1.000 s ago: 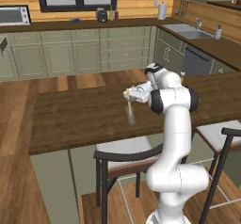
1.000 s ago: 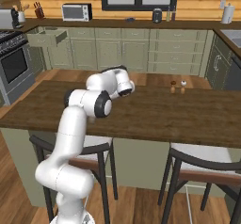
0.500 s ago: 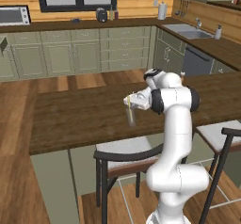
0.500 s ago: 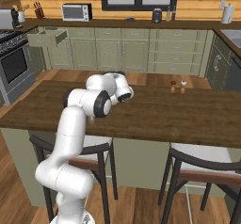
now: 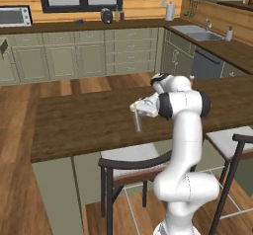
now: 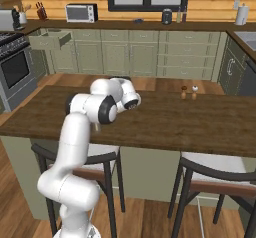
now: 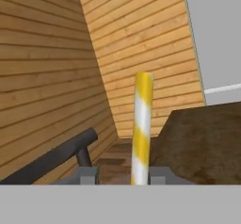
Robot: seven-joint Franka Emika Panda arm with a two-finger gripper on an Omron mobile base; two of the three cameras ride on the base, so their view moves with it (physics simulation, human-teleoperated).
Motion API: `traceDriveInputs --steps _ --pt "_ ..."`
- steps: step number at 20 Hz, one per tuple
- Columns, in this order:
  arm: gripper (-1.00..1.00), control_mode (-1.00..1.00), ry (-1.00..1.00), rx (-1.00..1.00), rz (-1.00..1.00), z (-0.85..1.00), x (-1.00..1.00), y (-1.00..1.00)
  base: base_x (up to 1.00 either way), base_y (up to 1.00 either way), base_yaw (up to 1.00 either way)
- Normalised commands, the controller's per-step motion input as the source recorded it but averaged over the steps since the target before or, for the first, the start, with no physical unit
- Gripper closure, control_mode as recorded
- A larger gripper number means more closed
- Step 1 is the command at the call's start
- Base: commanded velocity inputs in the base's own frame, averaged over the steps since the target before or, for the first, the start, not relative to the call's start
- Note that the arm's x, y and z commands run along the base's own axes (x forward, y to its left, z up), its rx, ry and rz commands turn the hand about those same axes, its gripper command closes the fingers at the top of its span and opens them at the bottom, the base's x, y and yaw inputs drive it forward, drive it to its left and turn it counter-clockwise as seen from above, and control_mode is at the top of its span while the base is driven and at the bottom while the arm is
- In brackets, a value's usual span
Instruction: Take a straw from the drawer in front and place it inside the glass cup on the dining counter.
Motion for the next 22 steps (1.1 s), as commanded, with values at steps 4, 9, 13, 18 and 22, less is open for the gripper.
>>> traceDriveInputs --steps 4,9,13,18,22 --pt "-1.00 -1.00 -0.07 0.00 0.01 -0.03 -0.24 -0.23 0.00 0.00 0.00" --pt "-1.00 -1.00 -0.09 0.00 0.00 0.00 -0.22 -0.28 0.00 0.00 0.00" --pt "-1.00 -1.00 -0.11 0.00 0.00 0.00 -0.36 -0.14 0.00 0.00 0.00" --pt "-1.00 -1.00 -0.13 0.00 0.00 0.00 -0.34 0.00 0.00 0.00 0.00" --pt "-1.00 -1.00 -0.11 0.00 0.00 0.00 0.00 0.00 0.00 0.00 0.00"
